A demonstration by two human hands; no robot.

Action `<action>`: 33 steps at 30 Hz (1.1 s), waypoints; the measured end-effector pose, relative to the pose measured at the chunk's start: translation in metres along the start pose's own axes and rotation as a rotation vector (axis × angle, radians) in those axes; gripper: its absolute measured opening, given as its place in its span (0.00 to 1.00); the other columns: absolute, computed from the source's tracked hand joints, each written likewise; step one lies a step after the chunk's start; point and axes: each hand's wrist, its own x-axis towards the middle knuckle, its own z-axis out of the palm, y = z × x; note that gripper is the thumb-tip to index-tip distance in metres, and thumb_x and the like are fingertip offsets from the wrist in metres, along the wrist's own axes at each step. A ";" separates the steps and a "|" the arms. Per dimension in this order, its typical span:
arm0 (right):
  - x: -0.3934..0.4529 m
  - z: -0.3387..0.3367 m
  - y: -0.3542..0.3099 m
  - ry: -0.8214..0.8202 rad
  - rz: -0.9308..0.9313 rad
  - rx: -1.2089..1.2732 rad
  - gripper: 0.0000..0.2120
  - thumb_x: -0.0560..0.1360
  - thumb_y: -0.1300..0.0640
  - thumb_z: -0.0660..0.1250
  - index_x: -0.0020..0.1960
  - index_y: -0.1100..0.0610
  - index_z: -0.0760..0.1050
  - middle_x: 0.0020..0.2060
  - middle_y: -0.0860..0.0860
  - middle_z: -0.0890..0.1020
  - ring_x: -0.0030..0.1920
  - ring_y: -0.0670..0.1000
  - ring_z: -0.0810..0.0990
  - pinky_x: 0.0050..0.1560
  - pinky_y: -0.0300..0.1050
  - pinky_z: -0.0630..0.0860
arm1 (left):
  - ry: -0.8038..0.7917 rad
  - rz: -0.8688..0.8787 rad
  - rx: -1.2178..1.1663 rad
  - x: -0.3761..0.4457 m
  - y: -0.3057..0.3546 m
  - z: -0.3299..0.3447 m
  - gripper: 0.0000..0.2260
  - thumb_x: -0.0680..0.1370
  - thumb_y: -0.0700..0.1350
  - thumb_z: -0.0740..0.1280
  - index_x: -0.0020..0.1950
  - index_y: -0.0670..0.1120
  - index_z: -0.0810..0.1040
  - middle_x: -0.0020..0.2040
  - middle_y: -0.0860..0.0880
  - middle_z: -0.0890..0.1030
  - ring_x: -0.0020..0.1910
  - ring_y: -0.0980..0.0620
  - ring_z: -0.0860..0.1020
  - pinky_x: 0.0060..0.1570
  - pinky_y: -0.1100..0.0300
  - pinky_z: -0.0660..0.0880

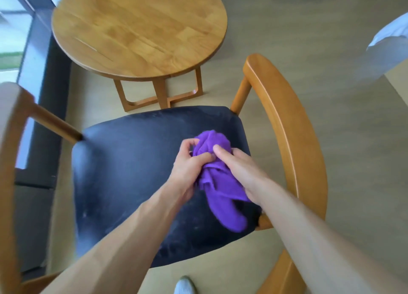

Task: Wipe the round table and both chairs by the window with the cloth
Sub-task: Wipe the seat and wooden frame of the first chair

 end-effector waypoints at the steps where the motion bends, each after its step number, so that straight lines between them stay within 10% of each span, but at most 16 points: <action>1: -0.009 -0.005 -0.008 -0.057 -0.055 -0.013 0.31 0.61 0.27 0.70 0.57 0.44 0.77 0.50 0.45 0.85 0.51 0.51 0.84 0.56 0.54 0.80 | -0.031 0.039 -0.074 -0.005 0.012 -0.001 0.26 0.64 0.43 0.78 0.59 0.51 0.75 0.53 0.44 0.83 0.43 0.49 0.84 0.36 0.58 0.79; 4: -0.030 -0.025 -0.035 -0.117 -0.224 -0.069 0.20 0.64 0.40 0.77 0.53 0.44 0.80 0.46 0.45 0.86 0.48 0.50 0.86 0.52 0.51 0.82 | -0.152 0.059 -0.167 -0.018 0.046 -0.004 0.39 0.61 0.50 0.83 0.68 0.60 0.70 0.62 0.48 0.81 0.55 0.47 0.84 0.44 0.50 0.81; 8: -0.051 -0.061 -0.065 -0.046 -0.425 -0.152 0.23 0.62 0.51 0.79 0.55 0.41 0.78 0.49 0.39 0.85 0.49 0.43 0.84 0.54 0.47 0.80 | -0.281 -0.049 -0.184 -0.027 0.080 -0.018 0.29 0.68 0.52 0.79 0.67 0.58 0.75 0.61 0.51 0.82 0.57 0.45 0.83 0.47 0.38 0.79; 12: -0.065 -0.089 -0.078 -0.020 -0.545 -0.260 0.27 0.56 0.54 0.77 0.55 0.43 0.78 0.49 0.46 0.85 0.50 0.51 0.84 0.55 0.60 0.80 | -0.285 0.097 0.341 -0.029 0.097 -0.035 0.07 0.68 0.46 0.78 0.42 0.50 0.82 0.47 0.47 0.83 0.46 0.50 0.81 0.51 0.47 0.80; 18: -0.064 -0.104 -0.070 -0.018 -0.529 -0.294 0.23 0.54 0.37 0.80 0.45 0.44 0.79 0.39 0.43 0.84 0.40 0.44 0.84 0.39 0.44 0.78 | -0.043 0.671 1.044 -0.039 0.123 -0.047 0.16 0.63 0.58 0.76 0.36 0.51 0.75 0.57 0.52 0.75 0.54 0.54 0.75 0.53 0.69 0.69; 23: -0.067 -0.111 -0.080 0.101 -0.637 -0.243 0.10 0.64 0.46 0.73 0.43 0.46 0.77 0.38 0.46 0.82 0.40 0.48 0.81 0.43 0.52 0.77 | -0.052 0.822 1.071 -0.051 0.151 -0.033 0.14 0.67 0.51 0.73 0.42 0.44 0.74 0.54 0.47 0.81 0.53 0.50 0.79 0.55 0.50 0.76; 28: -0.072 -0.125 -0.110 0.452 -0.775 -0.115 0.08 0.70 0.53 0.66 0.49 0.49 0.73 0.44 0.48 0.79 0.44 0.48 0.79 0.53 0.57 0.77 | 0.061 0.938 0.880 -0.063 0.160 0.014 0.12 0.74 0.44 0.74 0.49 0.43 0.72 0.32 0.52 0.73 0.31 0.57 0.67 0.34 0.68 0.64; 33: -0.072 -0.170 -0.141 0.763 -0.800 -0.174 0.17 0.72 0.49 0.65 0.59 0.37 0.68 0.52 0.38 0.78 0.50 0.46 0.79 0.57 0.53 0.77 | 0.071 0.984 0.642 -0.064 0.175 0.081 0.12 0.73 0.51 0.72 0.52 0.51 0.73 0.33 0.58 0.76 0.31 0.60 0.70 0.34 0.70 0.65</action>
